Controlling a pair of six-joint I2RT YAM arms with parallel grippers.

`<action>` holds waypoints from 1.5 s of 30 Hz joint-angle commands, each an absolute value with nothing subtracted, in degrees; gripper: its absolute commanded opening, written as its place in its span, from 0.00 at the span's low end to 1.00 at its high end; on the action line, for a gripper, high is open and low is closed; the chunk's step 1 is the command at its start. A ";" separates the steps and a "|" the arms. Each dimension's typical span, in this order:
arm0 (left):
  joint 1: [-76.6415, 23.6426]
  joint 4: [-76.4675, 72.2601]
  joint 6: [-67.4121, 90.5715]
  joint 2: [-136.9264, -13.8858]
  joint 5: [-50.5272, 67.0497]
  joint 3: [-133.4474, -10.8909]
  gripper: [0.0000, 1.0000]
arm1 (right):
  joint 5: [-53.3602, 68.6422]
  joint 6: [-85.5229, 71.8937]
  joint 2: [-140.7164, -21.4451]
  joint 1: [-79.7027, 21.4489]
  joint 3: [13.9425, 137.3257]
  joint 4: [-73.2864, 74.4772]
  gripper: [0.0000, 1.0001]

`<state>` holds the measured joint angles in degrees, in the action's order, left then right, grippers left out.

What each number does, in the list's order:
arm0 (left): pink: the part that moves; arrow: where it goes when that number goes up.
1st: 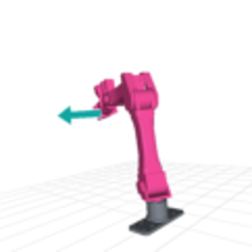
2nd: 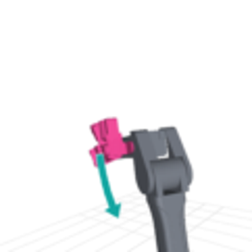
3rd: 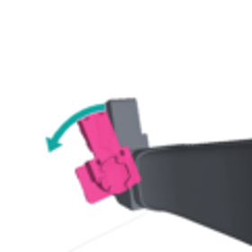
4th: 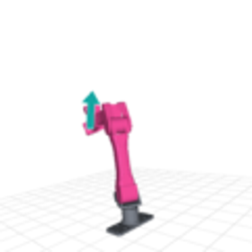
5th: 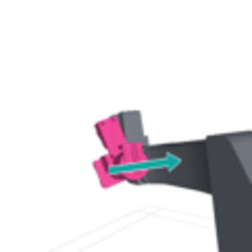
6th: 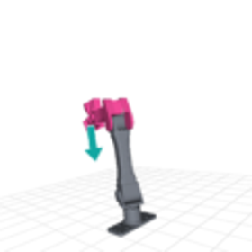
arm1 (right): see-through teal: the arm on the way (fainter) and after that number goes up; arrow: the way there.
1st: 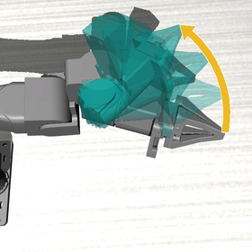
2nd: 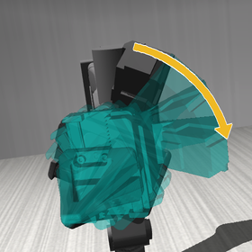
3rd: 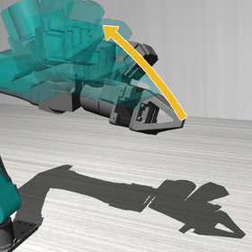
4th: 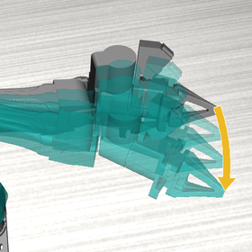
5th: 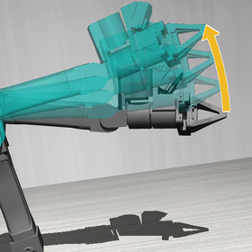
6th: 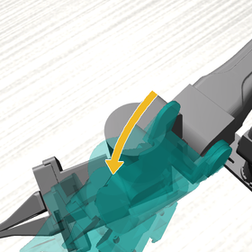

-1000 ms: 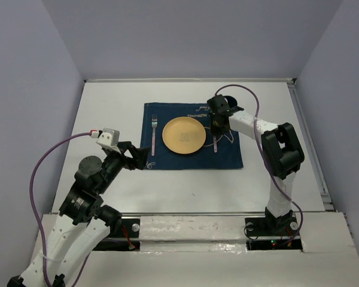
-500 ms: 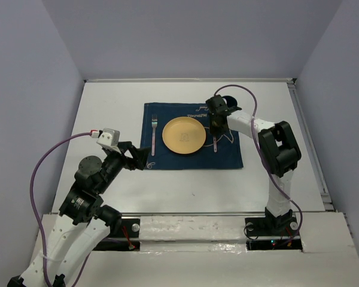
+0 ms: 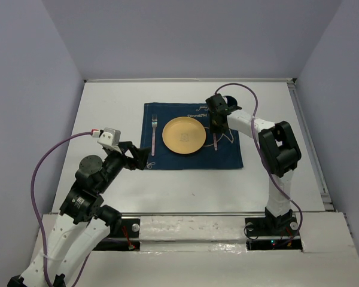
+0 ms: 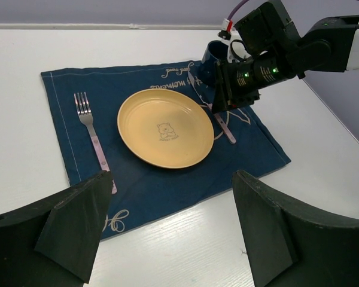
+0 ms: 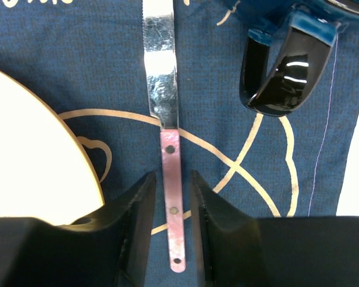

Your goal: Set the dinner table for one person

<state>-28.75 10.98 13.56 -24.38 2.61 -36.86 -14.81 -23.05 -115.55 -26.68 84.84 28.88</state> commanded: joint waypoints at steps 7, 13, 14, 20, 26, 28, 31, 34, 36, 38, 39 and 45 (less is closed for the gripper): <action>-27.86 8.70 12.74 -24.52 3.25 -37.53 0.92 | -14.07 -23.20 -112.86 -26.46 85.52 26.37 0.40; -27.60 8.61 12.57 -24.79 3.34 -37.44 0.92 | -13.71 -23.20 -105.92 -28.64 81.66 24.96 0.40; -27.60 8.61 12.48 -24.79 3.25 -37.44 0.96 | -13.88 -23.46 -102.95 -29.35 80.17 24.61 0.40; -26.90 7.91 12.22 -24.00 2.81 -37.09 0.99 | -11.96 -22.77 -88.79 -32.16 71.82 19.61 0.40; -25.84 6.42 12.13 -23.38 4.22 -36.91 0.99 | -10.28 -22.50 -69.99 -35.33 59.87 16.53 0.54; -25.14 5.89 12.13 -22.85 4.22 -36.91 0.99 | -10.11 -22.33 -61.82 -35.86 56.88 15.65 0.96; -24.09 5.54 12.04 -21.28 3.96 -36.91 0.99 | -10.46 -21.53 -53.12 -35.86 51.25 12.93 1.00; -23.56 4.84 11.60 -17.95 1.94 -36.74 0.99 | -12.74 -21.80 -41.69 -35.86 44.75 8.72 1.00; -22.77 4.48 11.34 -16.09 0.62 -36.65 0.99 | -14.75 -21.80 -34.74 -35.86 39.76 6.43 1.00; -21.72 3.96 11.07 -13.19 -2.26 -36.39 0.99 | -19.21 -21.80 -31.39 -35.86 37.63 5.62 1.00; -21.36 3.69 10.99 -11.27 -2.98 -36.30 0.99 | -20.55 -21.45 -28.59 -35.86 36.49 6.58 1.00; -20.39 5.45 11.69 -9.75 -10.28 -37.35 0.99 | -30.23 -21.71 -19.08 -35.86 34.37 8.26 1.00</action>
